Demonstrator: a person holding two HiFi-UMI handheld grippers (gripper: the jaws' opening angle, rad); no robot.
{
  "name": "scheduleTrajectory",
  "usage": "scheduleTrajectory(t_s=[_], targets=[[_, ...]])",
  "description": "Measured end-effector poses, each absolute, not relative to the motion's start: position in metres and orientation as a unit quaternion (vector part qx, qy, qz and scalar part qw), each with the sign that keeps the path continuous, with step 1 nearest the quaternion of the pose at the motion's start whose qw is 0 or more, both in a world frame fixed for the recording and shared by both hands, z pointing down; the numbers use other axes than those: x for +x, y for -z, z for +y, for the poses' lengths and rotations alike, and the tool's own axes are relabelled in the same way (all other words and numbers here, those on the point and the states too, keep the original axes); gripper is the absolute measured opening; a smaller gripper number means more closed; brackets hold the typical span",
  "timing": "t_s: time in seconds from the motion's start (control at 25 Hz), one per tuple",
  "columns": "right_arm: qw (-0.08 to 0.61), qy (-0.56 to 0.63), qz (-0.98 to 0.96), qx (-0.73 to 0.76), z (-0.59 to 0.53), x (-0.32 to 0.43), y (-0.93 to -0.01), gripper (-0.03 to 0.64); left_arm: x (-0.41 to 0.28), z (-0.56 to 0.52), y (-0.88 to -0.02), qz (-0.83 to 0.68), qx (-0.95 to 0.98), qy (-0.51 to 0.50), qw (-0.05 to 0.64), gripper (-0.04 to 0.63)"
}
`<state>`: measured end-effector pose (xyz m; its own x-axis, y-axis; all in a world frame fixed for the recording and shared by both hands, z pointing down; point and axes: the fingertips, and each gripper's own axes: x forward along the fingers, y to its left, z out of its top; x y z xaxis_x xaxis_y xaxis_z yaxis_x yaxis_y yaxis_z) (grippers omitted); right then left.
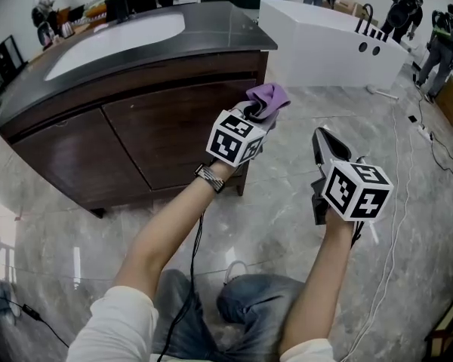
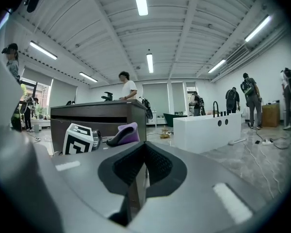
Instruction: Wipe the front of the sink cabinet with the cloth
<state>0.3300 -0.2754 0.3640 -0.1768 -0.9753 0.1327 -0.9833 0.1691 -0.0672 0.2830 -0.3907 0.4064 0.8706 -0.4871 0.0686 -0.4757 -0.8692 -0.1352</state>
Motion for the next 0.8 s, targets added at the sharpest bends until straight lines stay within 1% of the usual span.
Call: scheduleTrajectory(t_s=[0.16,0.28,0.44,0.8], targets=[[0.019,-0.07,-0.757,0.649,-0.27,0.339,-0.36,0.008,0.296,-0.372,-0.432,0.222,-0.972,0.051,0.057,0.048],[0.025,-0.071,-0.756,0.65,-0.269,0.341,-0.359,0.008,0.304,-0.356,-0.46,0.202,-0.976,0.054,0.054,0.048],[0.027,-0.072,-0.758,0.648,-0.267,0.335,-0.358,0.008,0.305,-0.343,-0.508,0.186,-0.978,0.084,0.048,0.046],[0.015,-0.076,-0.775,0.627,-0.271,0.303,-0.353,0.008,0.261,-0.351,-0.56,0.233,-0.967,0.102,0.025,0.048]])
